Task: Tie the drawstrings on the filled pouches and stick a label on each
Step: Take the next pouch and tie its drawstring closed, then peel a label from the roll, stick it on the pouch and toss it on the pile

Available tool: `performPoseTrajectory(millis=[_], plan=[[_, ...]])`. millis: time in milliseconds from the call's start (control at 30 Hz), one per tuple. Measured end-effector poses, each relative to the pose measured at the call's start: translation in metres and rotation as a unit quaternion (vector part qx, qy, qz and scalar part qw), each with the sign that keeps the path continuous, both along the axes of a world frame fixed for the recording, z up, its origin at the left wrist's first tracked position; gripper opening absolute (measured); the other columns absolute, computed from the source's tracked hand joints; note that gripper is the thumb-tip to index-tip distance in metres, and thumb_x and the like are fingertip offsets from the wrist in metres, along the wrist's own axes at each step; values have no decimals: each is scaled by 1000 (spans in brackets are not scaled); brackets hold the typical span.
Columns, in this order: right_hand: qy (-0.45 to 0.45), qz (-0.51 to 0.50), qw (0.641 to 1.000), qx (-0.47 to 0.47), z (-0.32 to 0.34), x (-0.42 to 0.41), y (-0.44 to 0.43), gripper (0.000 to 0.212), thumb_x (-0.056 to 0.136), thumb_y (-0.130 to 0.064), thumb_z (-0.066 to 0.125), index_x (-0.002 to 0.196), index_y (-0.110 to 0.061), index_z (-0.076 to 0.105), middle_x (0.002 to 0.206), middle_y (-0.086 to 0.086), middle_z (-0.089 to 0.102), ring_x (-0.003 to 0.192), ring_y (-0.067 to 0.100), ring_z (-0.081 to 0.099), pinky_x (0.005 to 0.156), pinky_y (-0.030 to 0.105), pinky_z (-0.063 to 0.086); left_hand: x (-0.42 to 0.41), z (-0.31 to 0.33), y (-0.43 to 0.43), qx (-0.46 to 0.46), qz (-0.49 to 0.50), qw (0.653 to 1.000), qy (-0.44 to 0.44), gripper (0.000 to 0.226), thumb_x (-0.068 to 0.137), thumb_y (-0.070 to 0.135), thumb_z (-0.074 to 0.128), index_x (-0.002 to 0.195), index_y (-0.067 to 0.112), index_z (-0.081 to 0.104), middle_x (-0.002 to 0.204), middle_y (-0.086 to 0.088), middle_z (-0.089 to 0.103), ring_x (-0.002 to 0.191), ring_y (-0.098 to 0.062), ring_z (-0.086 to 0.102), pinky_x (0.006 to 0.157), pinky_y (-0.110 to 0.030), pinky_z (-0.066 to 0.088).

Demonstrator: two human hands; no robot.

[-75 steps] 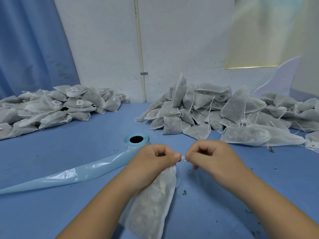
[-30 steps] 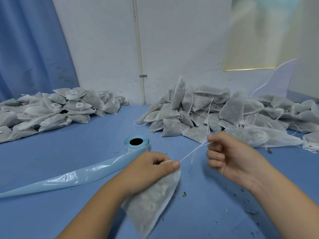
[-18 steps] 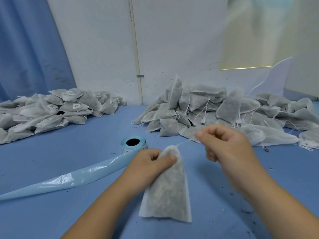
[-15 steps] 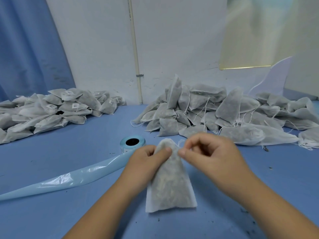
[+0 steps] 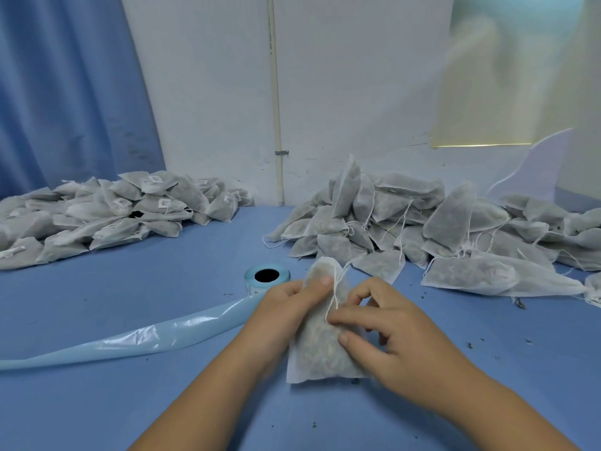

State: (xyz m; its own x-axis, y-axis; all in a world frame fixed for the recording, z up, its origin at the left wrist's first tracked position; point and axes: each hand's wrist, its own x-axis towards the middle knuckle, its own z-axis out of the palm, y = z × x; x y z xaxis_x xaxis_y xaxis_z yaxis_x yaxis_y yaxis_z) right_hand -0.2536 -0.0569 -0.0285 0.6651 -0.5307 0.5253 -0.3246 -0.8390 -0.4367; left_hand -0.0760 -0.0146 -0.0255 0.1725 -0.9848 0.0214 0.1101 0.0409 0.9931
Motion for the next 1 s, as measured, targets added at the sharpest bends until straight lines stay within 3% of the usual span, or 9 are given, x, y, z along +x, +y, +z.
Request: performPoseTrajectory(millis=[167, 300, 433, 500, 633, 733, 867, 933, 1000], plan=[[-63, 25, 994, 84, 0, 3, 3, 29, 85, -19, 69, 101, -43, 73, 102, -19, 50, 85, 11, 56, 68, 15, 42, 1, 0, 2, -2, -1, 1000, -20, 32, 72, 24, 73, 95, 1, 69, 89, -15, 70, 84, -26, 67, 81, -41, 52], [-105, 26, 986, 129, -1, 7, 9, 33, 84, -9, 70, 101, -37, 72, 96, -13, 54, 75, 12, 57, 66, 15, 44, 20, 14, 5, -10, 107, 994, -19, 12, 67, 24, 73, 71, 14, 67, 72, -10, 65, 71, -23, 63, 71, -38, 49], [-18, 0, 993, 121, -10, 12, 11, 29, 88, -14, 64, 105, -38, 65, 93, -18, 59, 75, 7, 58, 68, 11, 41, 76, 30, 16, -21, 260, 958, 119, 10, 87, 14, 66, 79, 8, 66, 62, -3, 67, 54, -12, 66, 51, -21, 50], [-5, 0, 989, 145, -15, 15, 10, 30, 89, -14, 62, 104, -40, 63, 84, -22, 62, 69, 2, 57, 65, 9, 39, 105, 32, 26, -16, 295, 943, 153, 11, 91, 14, 61, 87, 5, 67, 67, -2, 72, 57, -7, 68, 55, -21, 52], [-37, -22, 982, 185, -22, 28, 2, 29, 88, -11, 63, 100, -37, 65, 75, -18, 64, 62, 1, 53, 63, 10, 40, 129, 17, 42, 62, 246, 967, -12, 17, 88, 18, 64, 94, 3, 70, 78, -7, 75, 69, -14, 70, 63, -27, 49], [4, -44, 990, 137, -27, 45, -11, 32, 87, -12, 61, 106, -38, 61, 94, -19, 61, 76, 3, 55, 71, 9, 39, 119, 10, 45, 99, 169, 969, -152, 22, 73, 29, 72, 80, 9, 68, 67, -1, 69, 59, -13, 64, 58, -25, 46], [79, -67, 992, 77, -19, 74, -39, 51, 87, -11, 54, 132, -34, 48, 120, -29, 41, 76, -3, 52, 75, 7, 33, 103, 0, 30, 92, 149, 904, -390, 16, 77, 26, 67, 76, 11, 62, 65, 6, 55, 59, -11, 52, 56, -25, 39], [95, -62, 991, 69, -9, 92, -50, 59, 85, -8, 52, 136, -36, 44, 131, -27, 40, 76, -10, 45, 78, 9, 31, 100, -6, 25, 90, 146, 879, -444, 16, 78, 23, 64, 83, 8, 63, 71, 4, 55, 65, -13, 51, 58, -25, 38], [114, -28, 992, 56, 0, 110, -57, 64, 82, -4, 50, 139, -34, 43, 139, -23, 40, 77, -18, 41, 78, 3, 28, 101, -10, 24, 109, 138, 868, -464, 15, 77, 22, 62, 75, 8, 58, 69, 2, 51, 63, -15, 46, 55, -26, 35]])
